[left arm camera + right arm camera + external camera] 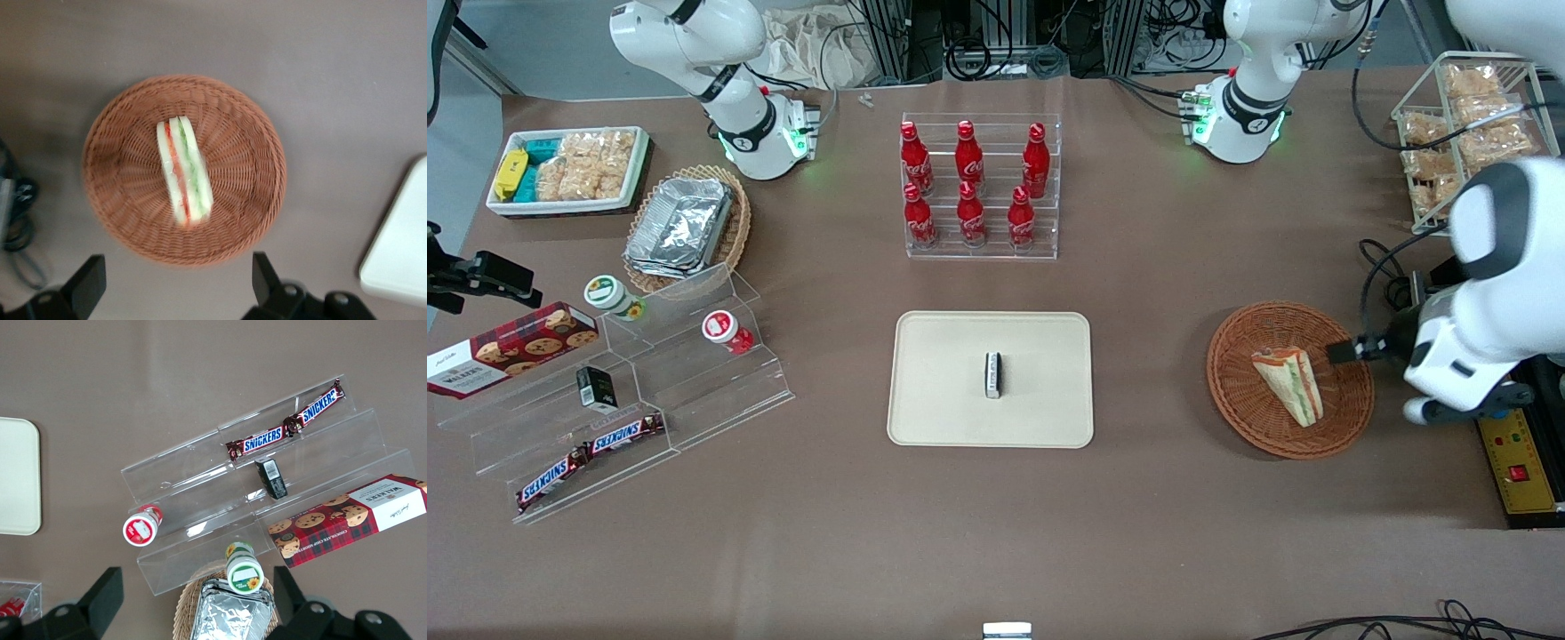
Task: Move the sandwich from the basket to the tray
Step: 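Lower the left gripper onto the wrapped sandwich and close on it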
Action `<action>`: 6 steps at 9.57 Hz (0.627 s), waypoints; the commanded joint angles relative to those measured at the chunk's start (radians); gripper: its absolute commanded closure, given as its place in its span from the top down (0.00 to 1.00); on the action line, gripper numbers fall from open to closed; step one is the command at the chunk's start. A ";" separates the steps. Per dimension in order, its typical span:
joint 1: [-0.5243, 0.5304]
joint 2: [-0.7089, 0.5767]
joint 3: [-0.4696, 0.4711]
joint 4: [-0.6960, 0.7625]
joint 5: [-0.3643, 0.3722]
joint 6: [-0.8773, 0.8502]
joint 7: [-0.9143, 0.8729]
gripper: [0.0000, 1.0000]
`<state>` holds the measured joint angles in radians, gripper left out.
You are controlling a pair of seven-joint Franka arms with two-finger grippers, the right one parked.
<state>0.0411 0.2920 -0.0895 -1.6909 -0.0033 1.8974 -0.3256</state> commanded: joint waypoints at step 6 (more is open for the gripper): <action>0.003 0.024 0.007 -0.391 0.014 0.526 -0.247 0.96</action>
<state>0.0423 0.3128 -0.0869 -2.0565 -0.0032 2.3778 -0.5446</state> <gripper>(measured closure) 0.040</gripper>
